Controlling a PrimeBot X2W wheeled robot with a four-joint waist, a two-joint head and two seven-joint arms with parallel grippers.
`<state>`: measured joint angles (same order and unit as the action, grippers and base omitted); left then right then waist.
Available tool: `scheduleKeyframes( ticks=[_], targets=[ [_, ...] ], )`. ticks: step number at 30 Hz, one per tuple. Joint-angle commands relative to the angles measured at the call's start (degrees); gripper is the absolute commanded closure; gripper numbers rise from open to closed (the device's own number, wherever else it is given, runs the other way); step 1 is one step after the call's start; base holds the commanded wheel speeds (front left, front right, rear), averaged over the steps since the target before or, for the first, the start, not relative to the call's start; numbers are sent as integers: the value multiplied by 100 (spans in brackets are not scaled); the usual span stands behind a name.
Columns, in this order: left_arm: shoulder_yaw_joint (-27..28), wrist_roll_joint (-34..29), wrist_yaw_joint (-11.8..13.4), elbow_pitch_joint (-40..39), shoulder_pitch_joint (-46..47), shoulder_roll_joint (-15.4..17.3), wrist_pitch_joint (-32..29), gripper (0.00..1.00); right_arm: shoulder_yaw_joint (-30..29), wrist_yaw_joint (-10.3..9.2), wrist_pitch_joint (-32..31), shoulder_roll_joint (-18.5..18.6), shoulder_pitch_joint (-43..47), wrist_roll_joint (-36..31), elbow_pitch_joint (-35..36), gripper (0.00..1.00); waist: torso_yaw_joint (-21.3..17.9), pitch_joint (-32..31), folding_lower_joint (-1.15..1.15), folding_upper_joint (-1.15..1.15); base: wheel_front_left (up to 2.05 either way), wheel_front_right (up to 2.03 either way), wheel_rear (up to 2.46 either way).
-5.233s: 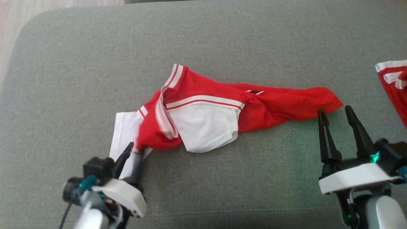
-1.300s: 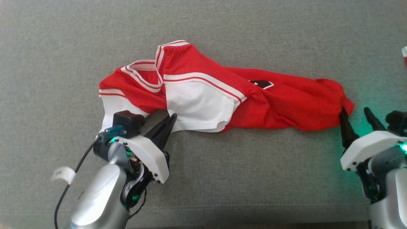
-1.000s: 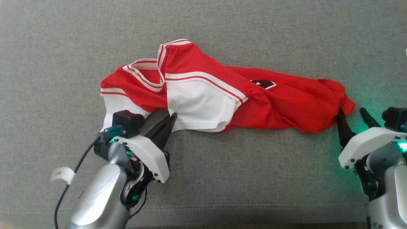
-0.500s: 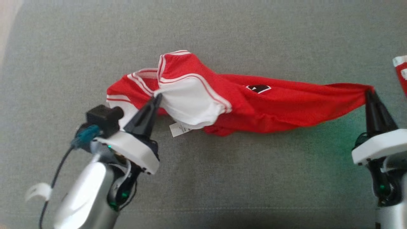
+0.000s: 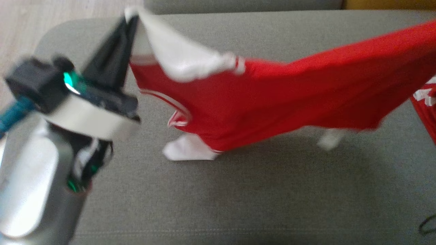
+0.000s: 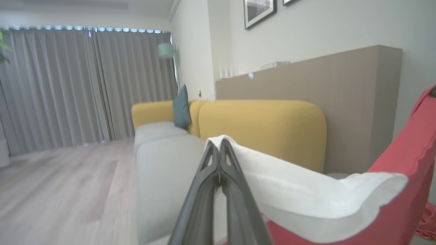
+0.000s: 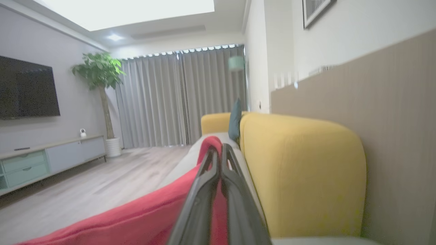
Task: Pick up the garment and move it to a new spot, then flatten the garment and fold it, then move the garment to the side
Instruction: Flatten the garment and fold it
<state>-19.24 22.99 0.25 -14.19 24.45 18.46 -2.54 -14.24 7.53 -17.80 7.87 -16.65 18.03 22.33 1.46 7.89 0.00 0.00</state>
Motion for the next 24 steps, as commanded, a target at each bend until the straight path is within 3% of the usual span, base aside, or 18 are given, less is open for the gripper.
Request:
scheduleKeyframes(
  ticks=[1,9,18,24],
  targets=[
    [305,-79,15,-264,468,215,-45,100,45,-4,-82,142,-289,58,249,100,16,-69,0,0,0,0,0],
    [368,-121,-119,-208,1792,281,-396,100,-199,-4,-673,593,-1386,339,298,100,25,-287,0,0,0,0,0],
    [274,-76,-212,413,2499,107,-356,100,-271,-4,-773,496,-1681,572,-177,100,49,-201,0,0,0,0,0],
    [212,-64,-329,1600,3294,-139,-59,100,90,-4,-539,336,-2245,784,-1099,100,-54,117,0,0,0,0,0]
  ],
)
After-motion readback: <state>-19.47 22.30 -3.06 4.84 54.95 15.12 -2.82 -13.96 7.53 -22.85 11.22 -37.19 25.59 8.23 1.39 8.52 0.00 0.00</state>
